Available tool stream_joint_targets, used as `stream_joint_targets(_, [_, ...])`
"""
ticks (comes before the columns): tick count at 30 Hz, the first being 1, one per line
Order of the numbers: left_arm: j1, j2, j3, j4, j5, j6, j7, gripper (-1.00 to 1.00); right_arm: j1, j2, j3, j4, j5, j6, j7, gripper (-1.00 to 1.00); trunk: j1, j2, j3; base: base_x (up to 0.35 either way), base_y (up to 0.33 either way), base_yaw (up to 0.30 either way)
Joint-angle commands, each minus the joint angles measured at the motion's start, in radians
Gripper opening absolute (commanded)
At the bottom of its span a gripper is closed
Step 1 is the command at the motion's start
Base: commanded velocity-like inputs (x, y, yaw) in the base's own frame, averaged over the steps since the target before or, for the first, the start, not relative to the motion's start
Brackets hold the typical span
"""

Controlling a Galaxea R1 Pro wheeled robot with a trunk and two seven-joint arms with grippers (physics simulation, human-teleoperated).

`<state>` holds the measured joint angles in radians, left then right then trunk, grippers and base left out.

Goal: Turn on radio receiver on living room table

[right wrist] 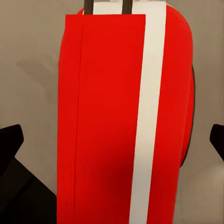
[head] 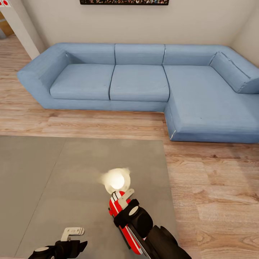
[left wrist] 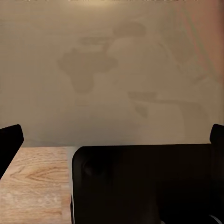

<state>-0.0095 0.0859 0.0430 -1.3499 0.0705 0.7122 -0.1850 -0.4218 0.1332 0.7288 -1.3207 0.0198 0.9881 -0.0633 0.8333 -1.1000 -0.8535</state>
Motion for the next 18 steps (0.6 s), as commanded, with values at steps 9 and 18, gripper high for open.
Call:
stream_joint_targets(9, [0.000,0.000,0.000,0.000,0.000,0.000,0.000,1.00,0.000,-0.002,-0.002,0.005,0.000,-0.005,-0.001,1.00,0.000,0.000,0.000,0.000,0.000,0.000])
stream_joint_targets(18, [0.000,0.000,0.000,0.000,0.000,0.000,0.001,1.00,0.000,-0.002,-0.002,0.026,-0.001,-0.007,-0.001,1.00,0.000,0.000,0.000,0.000,0.000,0.000])
